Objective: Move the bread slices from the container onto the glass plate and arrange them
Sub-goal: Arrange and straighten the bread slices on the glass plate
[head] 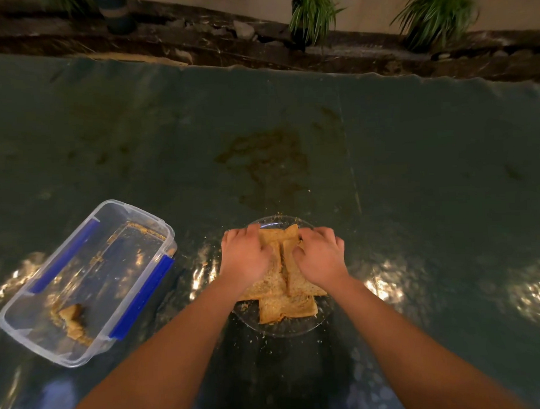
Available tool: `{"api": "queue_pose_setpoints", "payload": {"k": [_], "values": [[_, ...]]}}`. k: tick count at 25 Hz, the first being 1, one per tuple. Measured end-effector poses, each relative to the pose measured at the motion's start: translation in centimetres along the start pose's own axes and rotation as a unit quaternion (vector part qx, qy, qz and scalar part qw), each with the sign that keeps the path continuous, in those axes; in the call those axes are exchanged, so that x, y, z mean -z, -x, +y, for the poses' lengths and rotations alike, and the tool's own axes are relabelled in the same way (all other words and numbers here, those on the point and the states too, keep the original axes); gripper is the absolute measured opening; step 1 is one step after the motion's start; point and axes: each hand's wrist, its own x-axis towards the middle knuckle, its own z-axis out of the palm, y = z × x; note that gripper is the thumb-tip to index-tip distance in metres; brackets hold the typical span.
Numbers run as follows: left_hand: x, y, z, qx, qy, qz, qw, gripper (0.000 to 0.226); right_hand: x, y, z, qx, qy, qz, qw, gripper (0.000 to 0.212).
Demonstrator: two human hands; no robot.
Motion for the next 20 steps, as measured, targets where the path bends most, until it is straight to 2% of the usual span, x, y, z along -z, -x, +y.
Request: {"api": "queue_pose_setpoints", "payload": {"k": [5, 11, 14, 17, 20], "values": [[-0.3, -0.5, -0.6, 0.023, 0.036, -0.005, 0.999, 0.059, -0.7, 0.3, 0.6, -0.006, -0.022, 0.022, 1.0, 0.035], [0.2, 0.2, -0.5, 0.002, 0.036, -0.013, 0.999, 0.058, -0.2, 0.6, 0.7, -0.007, -0.031, 0.018, 0.999, 0.039], [1.2, 2.0, -1.0, -0.022, 0.058, 0.04, 0.997, 0.055, 0.8, 2.1, 1.5, -0.011, -0.082, 0.067, 0.994, 0.039], [1.4, 5.5, -2.6, -0.017, 0.06, 0.101, 0.993, 0.05, 1.2, 5.5, 3.8, -0.051, -0.129, 0.14, 0.98, 0.029], [0.4, 7.9, -3.0, 0.025, 0.079, 0.053, 0.995, 0.055, 0.3, 7.7, 4.9, -0.078, -0.135, 0.11, 0.982, 0.025]]}}
